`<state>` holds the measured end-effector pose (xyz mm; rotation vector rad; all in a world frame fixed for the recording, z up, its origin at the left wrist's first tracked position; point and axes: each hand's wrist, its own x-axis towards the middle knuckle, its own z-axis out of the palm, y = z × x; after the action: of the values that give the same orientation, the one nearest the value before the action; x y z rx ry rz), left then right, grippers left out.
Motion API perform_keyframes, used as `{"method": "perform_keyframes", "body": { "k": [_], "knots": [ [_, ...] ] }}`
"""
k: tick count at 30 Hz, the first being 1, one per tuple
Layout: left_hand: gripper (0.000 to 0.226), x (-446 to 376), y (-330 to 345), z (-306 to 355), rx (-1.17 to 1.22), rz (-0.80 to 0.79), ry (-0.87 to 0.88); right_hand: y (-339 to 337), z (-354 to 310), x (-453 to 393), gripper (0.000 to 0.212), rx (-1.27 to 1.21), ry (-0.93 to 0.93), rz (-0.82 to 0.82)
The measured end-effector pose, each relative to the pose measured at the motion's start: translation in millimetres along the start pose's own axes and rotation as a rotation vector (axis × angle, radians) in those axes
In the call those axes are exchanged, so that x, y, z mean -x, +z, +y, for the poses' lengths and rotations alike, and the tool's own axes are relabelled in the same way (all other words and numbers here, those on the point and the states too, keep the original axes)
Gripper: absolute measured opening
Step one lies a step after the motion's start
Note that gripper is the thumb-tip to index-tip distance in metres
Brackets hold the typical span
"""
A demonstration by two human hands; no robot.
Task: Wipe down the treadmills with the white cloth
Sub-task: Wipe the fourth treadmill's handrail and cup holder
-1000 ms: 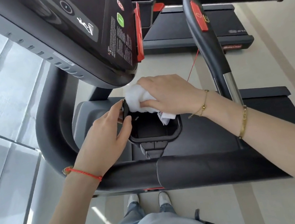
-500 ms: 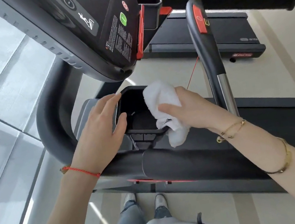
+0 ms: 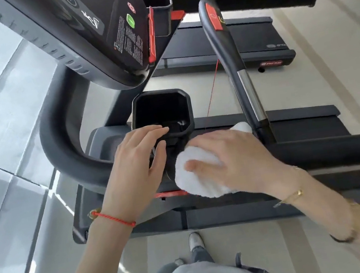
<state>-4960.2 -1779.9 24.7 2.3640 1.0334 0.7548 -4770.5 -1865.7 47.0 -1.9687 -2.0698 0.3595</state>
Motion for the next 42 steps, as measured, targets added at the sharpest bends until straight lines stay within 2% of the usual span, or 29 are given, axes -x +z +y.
{"method": "perform_keyframes", "body": {
  "k": [2,5,7,11,13,16,20,26,31,42],
  "knots": [
    [0.031,6.2,-1.9,-0.5,0.030,-0.008,0.027,18.6,-16.8,2.0,0.061,0.137,0.025,0.191],
    [0.029,12.6,-3.5,0.5,0.044,-0.011,0.059,36.2,-16.1,7.6,0.046,0.218,0.016,0.409],
    [0.029,15.4,-2.9,3.8,0.049,-0.034,0.071,35.8,0.2,21.7,0.040,0.257,0.025,0.479],
    [0.031,18.6,1.4,14.1,0.081,-0.105,0.096,23.6,29.7,48.9,0.036,0.318,0.279,0.612],
    [0.032,20.4,4.5,20.8,0.088,-0.143,0.104,33.7,18.2,42.0,0.037,0.344,0.322,0.661],
    [0.034,21.3,10.4,30.6,0.091,-0.173,0.097,53.1,-4.2,30.1,0.037,0.354,0.207,0.677],
    [0.032,22.5,21.9,46.1,0.017,-0.172,0.102,52.0,15.3,47.8,0.044,0.408,0.104,0.681],
    [0.032,12.4,63.2,86.8,-0.071,-0.203,0.128,28.7,98.6,107.2,0.045,0.517,0.256,0.716],
    [0.027,-2.3,112.4,136.3,-0.055,-0.195,0.200,9.7,161.1,138.6,0.040,0.509,0.176,0.762],
    [0.029,-33.9,226.0,268.4,-0.002,-0.243,0.194,-54.3,312.0,228.4,0.033,0.478,0.134,0.815]
  ]
}}
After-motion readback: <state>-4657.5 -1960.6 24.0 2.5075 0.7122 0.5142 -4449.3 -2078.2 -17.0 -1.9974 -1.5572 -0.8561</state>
